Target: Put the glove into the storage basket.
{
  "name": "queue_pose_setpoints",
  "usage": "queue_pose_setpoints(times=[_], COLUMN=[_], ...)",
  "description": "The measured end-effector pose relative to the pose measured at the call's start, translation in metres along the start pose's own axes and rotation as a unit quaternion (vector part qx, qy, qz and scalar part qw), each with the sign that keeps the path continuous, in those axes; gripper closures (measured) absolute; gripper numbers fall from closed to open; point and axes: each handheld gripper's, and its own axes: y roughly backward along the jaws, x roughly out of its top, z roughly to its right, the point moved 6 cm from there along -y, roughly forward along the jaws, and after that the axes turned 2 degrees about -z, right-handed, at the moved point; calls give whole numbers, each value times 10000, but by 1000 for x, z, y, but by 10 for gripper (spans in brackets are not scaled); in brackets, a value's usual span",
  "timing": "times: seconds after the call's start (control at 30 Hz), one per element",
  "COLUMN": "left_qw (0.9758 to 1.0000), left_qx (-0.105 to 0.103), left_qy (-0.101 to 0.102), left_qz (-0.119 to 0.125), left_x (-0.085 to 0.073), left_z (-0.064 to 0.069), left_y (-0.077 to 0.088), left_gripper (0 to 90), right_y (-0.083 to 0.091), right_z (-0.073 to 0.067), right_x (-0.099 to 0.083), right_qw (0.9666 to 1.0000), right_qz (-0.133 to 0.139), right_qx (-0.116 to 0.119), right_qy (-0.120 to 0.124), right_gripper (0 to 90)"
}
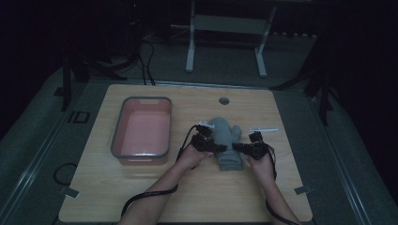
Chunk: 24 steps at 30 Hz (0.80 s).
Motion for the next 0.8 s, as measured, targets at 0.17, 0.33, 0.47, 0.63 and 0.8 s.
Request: queue_pose_setpoints(times=[0.17,0.33,0.47,0.63,0.8], left_qw=[9997,9992,9991,9987,9983], left_qx=[-221,-381,-390,-420,-380], left_qy=[-44,-130,-193,-275,-425], left_qz=[-20,-60,8,46,103], left_x=[1,1,2,6,13], left_z=[1,5,9,12,16], left_y=[-6,-10,-10,-1,13], left_gripper=[572,720,798,815,816], right_y=[-1,0,1,5,11], right_z=[2,5,6,2,-6], right_x=[-1,-4,-4,-2,5], right_qw=[10000,9999,9999,9999,9997], right_qz=[-18,-34,-13,64,168], right_qx=[38,73,60,111,189], right_qy=[-59,-96,-99,-88,-31], right_gripper=[820,820,821,821,821])
